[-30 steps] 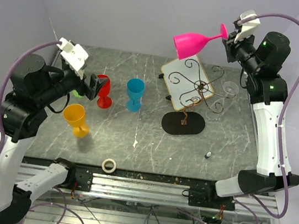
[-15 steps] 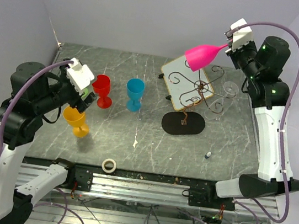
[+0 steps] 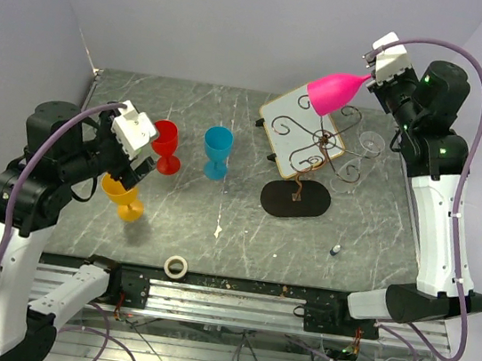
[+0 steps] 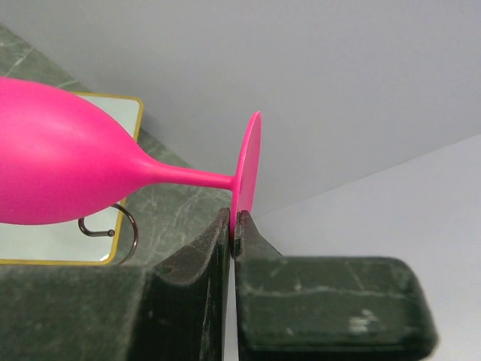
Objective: Place the wine glass upside down on the wine glass rack
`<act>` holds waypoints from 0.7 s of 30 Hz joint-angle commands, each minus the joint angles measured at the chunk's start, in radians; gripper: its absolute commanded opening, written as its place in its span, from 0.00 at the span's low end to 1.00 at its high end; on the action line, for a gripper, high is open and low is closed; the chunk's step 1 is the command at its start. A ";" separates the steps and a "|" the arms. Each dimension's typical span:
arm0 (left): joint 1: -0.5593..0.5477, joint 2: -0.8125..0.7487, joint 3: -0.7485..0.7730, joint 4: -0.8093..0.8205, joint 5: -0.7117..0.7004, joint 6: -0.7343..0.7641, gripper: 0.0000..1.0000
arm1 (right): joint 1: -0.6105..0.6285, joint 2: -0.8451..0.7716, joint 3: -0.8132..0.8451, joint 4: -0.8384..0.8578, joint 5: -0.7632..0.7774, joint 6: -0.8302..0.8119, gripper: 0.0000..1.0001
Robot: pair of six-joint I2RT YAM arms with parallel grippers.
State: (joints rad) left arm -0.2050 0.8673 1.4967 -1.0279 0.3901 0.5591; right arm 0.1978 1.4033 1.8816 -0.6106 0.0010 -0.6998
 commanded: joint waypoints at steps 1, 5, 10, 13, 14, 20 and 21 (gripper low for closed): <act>0.021 0.011 -0.015 -0.014 0.044 0.009 0.93 | 0.005 -0.009 -0.003 0.034 0.044 -0.021 0.00; 0.034 0.021 -0.028 -0.004 0.069 -0.015 0.93 | 0.014 -0.013 -0.021 0.051 0.076 -0.076 0.00; 0.054 0.032 -0.047 0.009 0.096 -0.033 0.93 | 0.041 -0.012 -0.060 0.064 0.111 -0.175 0.00; 0.064 0.047 -0.040 0.012 0.099 -0.049 0.93 | 0.068 -0.006 -0.075 0.062 0.123 -0.219 0.00; 0.066 0.052 -0.036 0.011 0.102 -0.050 0.93 | 0.076 -0.005 -0.082 0.061 0.130 -0.231 0.00; 0.079 0.075 -0.024 0.031 0.122 -0.069 0.92 | 0.132 -0.006 -0.143 0.077 0.199 -0.306 0.00; 0.080 0.080 -0.024 0.035 0.126 -0.073 0.91 | 0.141 -0.005 -0.152 0.083 0.214 -0.317 0.00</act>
State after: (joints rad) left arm -0.1387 0.9413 1.4540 -1.0298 0.4713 0.5129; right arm 0.3050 1.3991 1.7779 -0.5293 0.1566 -0.9485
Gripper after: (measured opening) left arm 0.919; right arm 0.024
